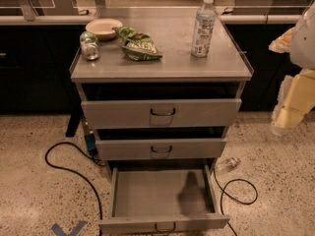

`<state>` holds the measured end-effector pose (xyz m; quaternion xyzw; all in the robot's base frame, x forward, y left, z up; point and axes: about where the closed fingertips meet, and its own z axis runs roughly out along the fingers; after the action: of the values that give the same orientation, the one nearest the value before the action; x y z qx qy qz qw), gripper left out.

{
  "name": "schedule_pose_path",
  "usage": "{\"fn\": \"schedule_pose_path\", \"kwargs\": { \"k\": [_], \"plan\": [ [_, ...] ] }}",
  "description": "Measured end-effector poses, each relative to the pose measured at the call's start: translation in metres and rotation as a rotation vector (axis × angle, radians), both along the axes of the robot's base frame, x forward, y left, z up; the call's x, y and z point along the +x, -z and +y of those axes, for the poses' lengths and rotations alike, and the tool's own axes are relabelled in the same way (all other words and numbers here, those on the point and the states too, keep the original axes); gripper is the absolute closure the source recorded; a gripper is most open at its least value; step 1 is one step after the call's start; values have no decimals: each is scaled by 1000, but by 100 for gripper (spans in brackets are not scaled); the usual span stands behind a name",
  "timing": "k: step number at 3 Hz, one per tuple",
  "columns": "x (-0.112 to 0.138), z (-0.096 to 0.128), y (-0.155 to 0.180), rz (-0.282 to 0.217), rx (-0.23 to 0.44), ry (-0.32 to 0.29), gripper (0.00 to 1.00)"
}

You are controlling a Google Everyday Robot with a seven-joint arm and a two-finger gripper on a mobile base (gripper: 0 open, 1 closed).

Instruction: Place blue plastic bottle into bottom drawer

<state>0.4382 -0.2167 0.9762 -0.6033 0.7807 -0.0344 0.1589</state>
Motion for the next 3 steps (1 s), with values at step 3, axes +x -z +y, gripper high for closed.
{"fn": "schedule_pose_path", "kwargs": {
  "k": [3],
  "plan": [
    [81,-3,-37,-149,11,-45,0]
  ]
}}
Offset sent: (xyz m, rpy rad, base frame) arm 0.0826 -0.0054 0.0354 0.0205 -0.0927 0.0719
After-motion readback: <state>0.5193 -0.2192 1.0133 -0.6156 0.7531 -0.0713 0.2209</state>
